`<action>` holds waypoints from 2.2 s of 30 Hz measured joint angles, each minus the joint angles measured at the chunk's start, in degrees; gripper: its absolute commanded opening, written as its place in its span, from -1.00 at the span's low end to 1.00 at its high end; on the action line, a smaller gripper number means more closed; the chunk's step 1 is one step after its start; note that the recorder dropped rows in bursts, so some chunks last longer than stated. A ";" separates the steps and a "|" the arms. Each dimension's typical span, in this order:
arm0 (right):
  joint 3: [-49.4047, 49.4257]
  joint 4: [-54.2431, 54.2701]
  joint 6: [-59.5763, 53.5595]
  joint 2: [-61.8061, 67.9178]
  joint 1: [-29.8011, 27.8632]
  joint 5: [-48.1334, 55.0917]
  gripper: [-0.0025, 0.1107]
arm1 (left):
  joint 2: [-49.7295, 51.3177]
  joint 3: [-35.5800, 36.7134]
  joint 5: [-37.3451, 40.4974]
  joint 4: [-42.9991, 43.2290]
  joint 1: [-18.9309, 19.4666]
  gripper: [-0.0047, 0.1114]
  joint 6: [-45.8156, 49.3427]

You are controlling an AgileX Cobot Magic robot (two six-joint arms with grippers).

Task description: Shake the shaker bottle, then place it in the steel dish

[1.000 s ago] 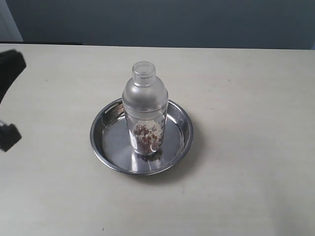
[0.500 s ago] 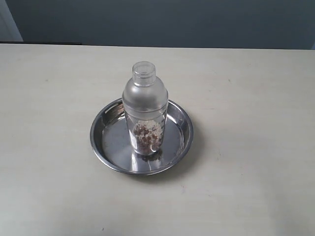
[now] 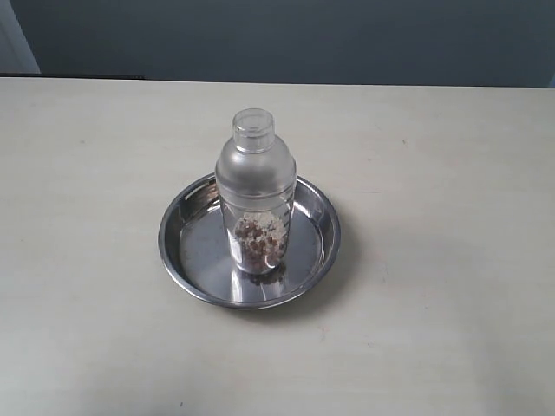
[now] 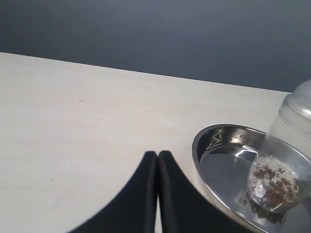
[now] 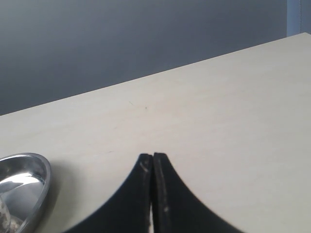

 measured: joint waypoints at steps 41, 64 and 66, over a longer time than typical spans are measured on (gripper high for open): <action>0.00 0.00 0.00 0.00 0.00 0.00 -0.97 | 0.00 0.00 -0.84 0.81 0.00 -0.91 5.05; 0.00 0.00 0.00 0.00 0.00 0.00 -0.97 | 0.00 0.00 -0.84 0.81 0.00 -0.91 5.05; 0.00 0.00 0.00 0.00 0.00 0.00 -0.97 | 0.00 0.00 -0.84 0.81 0.00 -0.91 5.05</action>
